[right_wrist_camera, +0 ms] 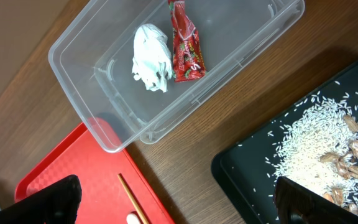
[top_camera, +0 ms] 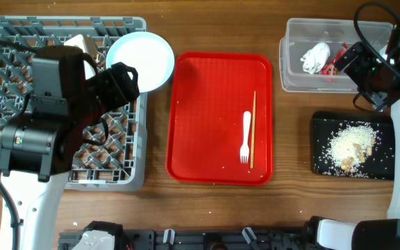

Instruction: Sort waste into correct bins and load items into the dishwasher rack

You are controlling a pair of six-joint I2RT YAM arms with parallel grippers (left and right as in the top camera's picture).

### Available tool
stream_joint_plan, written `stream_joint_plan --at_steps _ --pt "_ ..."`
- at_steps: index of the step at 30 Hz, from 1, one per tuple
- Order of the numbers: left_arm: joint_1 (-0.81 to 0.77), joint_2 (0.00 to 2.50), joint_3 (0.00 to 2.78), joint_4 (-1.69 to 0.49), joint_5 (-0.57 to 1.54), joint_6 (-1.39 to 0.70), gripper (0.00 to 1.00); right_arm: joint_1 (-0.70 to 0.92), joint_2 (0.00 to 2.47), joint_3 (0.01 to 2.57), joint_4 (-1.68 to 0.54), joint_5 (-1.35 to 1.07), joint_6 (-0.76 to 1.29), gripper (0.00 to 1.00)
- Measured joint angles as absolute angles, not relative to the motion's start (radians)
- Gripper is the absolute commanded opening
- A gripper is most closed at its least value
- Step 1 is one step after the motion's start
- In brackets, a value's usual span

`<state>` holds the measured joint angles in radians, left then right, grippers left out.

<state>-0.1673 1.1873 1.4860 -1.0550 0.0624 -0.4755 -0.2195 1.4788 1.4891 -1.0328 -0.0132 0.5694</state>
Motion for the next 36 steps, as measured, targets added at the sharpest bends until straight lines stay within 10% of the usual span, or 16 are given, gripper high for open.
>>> stream_joint_plan --at_steps 9,14,36 --pt "-0.167 1.188 1.486 -1.000 0.051 -0.361 0.59 -0.220 1.479 1.489 -1.033 -0.013 0.569 1.00" --pt "-0.167 1.237 1.486 -0.937 0.078 -0.303 0.71 -0.220 1.479 1.489 -1.033 -0.013 0.569 1.00" --pt "-0.215 1.343 1.486 -0.935 0.070 -0.086 0.69 -0.220 1.479 1.489 -1.033 -0.013 0.569 1.00"
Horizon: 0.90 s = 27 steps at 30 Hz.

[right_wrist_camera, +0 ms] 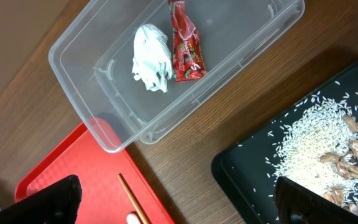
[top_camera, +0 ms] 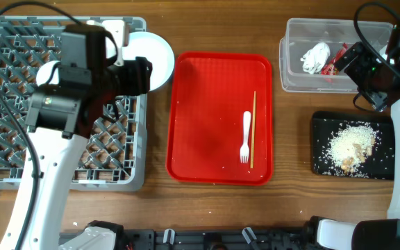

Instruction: Sort waste into correct bins and load items into the dishwasher rack

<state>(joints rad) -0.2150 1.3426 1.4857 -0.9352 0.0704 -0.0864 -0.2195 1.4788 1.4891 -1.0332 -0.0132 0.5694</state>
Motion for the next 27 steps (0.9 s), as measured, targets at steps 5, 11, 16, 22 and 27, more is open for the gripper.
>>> stream_joint_plan --at_steps 5,11,16,22,27 --pt "-0.364 1.343 1.486 -0.906 -0.168 0.067 0.43 -0.220 1.479 1.489 -1.033 -0.013 0.569 1.00" --pt "-0.636 1.408 1.486 -0.789 -0.384 0.166 0.04 -0.220 1.479 1.489 -1.033 -0.013 0.569 1.00" --pt "-0.699 1.612 1.486 -0.729 -0.422 0.168 0.04 -0.220 1.479 1.489 -1.032 -0.013 0.569 1.00" --pt "-0.733 1.864 1.486 -0.669 -0.571 0.166 0.04 -0.220 1.479 1.489 -1.033 -0.013 0.569 1.00" --pt "-0.733 1.980 1.485 -0.653 -0.673 0.167 0.04 -0.220 1.479 1.489 -1.033 -0.013 0.569 1.00"
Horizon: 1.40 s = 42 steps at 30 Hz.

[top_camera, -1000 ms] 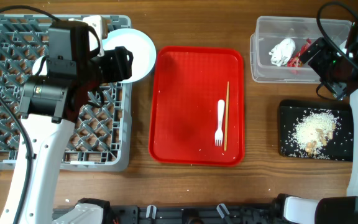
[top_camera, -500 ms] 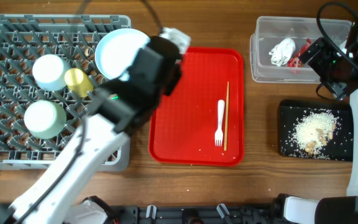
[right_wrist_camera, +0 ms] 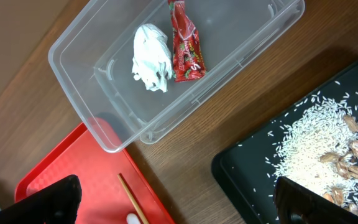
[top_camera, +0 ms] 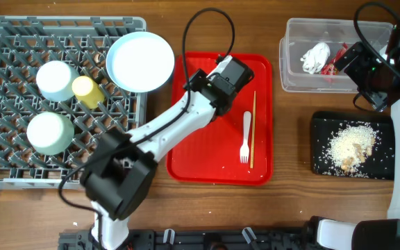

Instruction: Sort waste into correct bins and load items into the dishwasher rack

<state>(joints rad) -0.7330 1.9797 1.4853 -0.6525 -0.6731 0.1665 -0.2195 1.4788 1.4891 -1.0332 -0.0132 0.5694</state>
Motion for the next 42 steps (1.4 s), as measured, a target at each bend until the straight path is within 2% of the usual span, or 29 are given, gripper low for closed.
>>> stream_joint_plan --at_steps 13,29,42 --pt "-0.688 2.031 1.484 -0.447 -0.729 0.263 0.04 -0.220 1.479 1.489 -1.033 -0.013 0.569 1.00" --pt "-0.608 2.067 1.484 -0.447 -0.616 0.276 0.04 -0.220 1.479 1.489 -1.033 -0.013 0.569 1.00" --pt "-0.606 2.085 1.484 -0.424 -0.865 0.280 0.04 -0.220 1.479 1.489 -1.033 -0.013 0.569 1.00"
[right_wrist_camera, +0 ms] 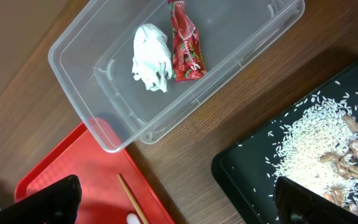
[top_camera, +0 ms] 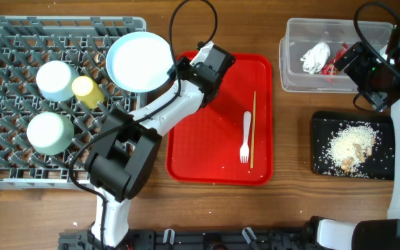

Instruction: Sort waste into correct bins and load items into the dishwasher rack

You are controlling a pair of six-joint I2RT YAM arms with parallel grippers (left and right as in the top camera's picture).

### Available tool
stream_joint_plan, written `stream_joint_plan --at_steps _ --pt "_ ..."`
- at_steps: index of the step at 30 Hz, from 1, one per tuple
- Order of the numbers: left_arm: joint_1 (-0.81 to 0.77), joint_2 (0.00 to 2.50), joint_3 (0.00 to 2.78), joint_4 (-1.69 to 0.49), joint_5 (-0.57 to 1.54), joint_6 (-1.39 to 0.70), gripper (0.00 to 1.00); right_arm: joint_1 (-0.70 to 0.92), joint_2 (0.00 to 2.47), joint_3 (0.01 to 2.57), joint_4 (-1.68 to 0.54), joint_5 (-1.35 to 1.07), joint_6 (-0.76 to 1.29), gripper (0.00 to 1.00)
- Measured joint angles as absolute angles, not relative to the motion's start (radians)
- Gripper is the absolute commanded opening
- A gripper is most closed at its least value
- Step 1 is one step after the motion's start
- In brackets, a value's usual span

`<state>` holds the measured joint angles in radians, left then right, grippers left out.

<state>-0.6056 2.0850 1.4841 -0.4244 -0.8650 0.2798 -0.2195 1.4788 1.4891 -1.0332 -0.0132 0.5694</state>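
Note:
On the red tray (top_camera: 207,146) lie a white plastic fork (top_camera: 245,137) and a wooden chopstick (top_camera: 253,128). My left gripper (top_camera: 207,66) hovers over the tray's upper left corner, beside the white plate (top_camera: 141,61); its jaws cannot be made out. The grey dishwasher rack (top_camera: 5,167) holds a light blue cup (top_camera: 54,80), a yellow cup (top_camera: 85,90) and a pale cup (top_camera: 47,132). My right gripper (right_wrist_camera: 182,200) stands open and empty above the table, between the clear bin (right_wrist_camera: 98,130) and the black tray (right_wrist_camera: 253,168).
The clear bin (top_camera: 290,66) at the back right holds a crumpled white tissue (right_wrist_camera: 151,59) and a red wrapper (right_wrist_camera: 185,46). The black tray (top_camera: 321,156) at the right carries spilled rice (right_wrist_camera: 312,140) and some nuts (right_wrist_camera: 347,165). The plate overhangs the rack's right edge.
My left gripper has shifted a little to the upper left over the red tray, toward the plate. The right arm, fork, chopstick and cups are unchanged.
My left arm first hung over the middle of the rack, hiding the cups. Then it was at the rack's top right by the plate. Later it reached across to the tray's upper middle, with three cups showing in the rack. The right arm stayed still throughout.

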Motion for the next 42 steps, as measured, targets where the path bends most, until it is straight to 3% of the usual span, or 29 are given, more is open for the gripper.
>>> stream_joint_plan --at_steps 8,20,30,42 --pt "-0.606 2.083 1.484 -0.351 -1.029 0.230 0.04 -0.220 1.479 1.489 -1.033 -0.013 0.569 1.00" --pt "-0.608 1.930 1.484 -0.378 -0.986 0.144 0.04 -0.220 1.479 1.489 -1.033 -0.013 0.569 1.00" --pt "-0.691 1.928 1.484 -0.612 -0.625 0.068 0.04 -0.220 1.479 1.489 -1.033 -0.013 0.569 1.00" --pt "-0.556 1.984 1.484 -0.651 -0.606 0.070 0.04 -0.220 1.479 1.489 -1.033 -0.013 0.569 1.00"
